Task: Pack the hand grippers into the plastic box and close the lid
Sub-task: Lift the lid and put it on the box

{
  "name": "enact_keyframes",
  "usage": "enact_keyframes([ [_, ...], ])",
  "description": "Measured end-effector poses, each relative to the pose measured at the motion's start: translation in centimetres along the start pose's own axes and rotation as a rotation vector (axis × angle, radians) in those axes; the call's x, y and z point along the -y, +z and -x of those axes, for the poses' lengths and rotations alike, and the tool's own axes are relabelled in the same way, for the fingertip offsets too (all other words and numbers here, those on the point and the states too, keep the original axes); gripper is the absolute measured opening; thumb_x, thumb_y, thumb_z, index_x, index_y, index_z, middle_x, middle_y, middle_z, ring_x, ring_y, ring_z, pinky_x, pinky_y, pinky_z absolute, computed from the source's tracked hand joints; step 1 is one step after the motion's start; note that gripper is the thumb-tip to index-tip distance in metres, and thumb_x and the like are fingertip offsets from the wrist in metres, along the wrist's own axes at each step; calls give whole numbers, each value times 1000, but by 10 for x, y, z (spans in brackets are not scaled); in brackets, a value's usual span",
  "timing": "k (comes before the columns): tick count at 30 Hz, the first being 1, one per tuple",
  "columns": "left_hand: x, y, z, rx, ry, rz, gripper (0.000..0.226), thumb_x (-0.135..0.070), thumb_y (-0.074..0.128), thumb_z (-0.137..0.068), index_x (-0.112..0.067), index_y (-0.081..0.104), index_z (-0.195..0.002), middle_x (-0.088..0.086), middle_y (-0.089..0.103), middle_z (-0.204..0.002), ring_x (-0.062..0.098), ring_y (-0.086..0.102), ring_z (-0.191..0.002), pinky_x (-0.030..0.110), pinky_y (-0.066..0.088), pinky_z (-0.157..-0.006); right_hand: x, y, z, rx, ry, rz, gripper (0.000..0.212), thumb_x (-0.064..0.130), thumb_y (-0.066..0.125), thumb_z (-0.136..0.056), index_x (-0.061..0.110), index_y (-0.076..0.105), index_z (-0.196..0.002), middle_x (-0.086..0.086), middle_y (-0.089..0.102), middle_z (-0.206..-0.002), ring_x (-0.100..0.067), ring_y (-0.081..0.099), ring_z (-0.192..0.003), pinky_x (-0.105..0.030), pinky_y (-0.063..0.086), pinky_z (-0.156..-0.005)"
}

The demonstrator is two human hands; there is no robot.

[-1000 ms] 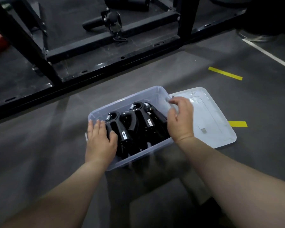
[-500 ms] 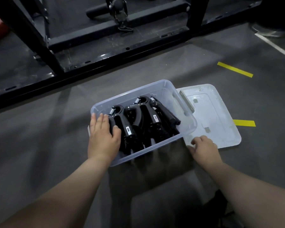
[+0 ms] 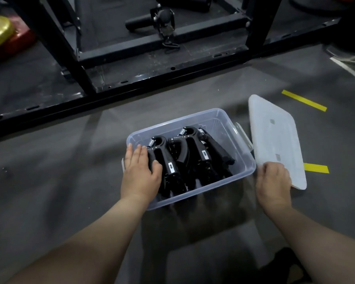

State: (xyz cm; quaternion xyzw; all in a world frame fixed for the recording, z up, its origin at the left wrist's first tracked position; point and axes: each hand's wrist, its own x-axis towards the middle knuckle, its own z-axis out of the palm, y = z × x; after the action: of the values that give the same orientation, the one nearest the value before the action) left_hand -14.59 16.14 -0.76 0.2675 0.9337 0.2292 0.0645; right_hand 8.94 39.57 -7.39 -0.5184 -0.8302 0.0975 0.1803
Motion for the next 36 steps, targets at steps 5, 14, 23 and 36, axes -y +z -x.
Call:
enact_keyframes([
  [5, 0, -3, 2, 22, 4, 6, 62, -36, 36, -96, -10, 27, -152, -1, 19, -161, 8, -9, -148, 39, 1, -122, 29, -34, -54, -28, 217, -174, 21, 16, 47, -99, -2, 56, -105, -26, 52, -116, -48, 50, -102, -50, 35, -92],
  [14, -13, -25, 11, 288, -45, -153, 74, -52, 17, -100, -8, -12, -153, 8, -27, -158, 19, -28, -144, 41, -11, -120, 94, -170, -89, -120, 34, -417, 32, 36, 34, -103, 8, 46, -115, -18, 48, -123, -43, 55, -102, -47, 43, -85],
  [23, -28, -78, 32, 179, -198, 421, 44, -33, 40, -99, -3, 54, -128, 21, 52, -136, 36, 46, -127, 42, 40, -105, 180, -278, -87, -225, -234, -732, 28, 32, 46, -101, 6, 57, -102, -4, 55, -91, -17, 48, -84, -22, 28, -65],
  [36, 19, -138, 52, 551, -477, 972, 37, -46, 62, -80, -14, 69, -97, 10, 67, -97, 28, 60, -84, 36, 49, -74, 167, -255, -38, 637, 216, -1174, 33, 32, 49, -102, 5, 65, -91, -7, 72, -67, -23, 68, -60, -36, 52, -64],
])
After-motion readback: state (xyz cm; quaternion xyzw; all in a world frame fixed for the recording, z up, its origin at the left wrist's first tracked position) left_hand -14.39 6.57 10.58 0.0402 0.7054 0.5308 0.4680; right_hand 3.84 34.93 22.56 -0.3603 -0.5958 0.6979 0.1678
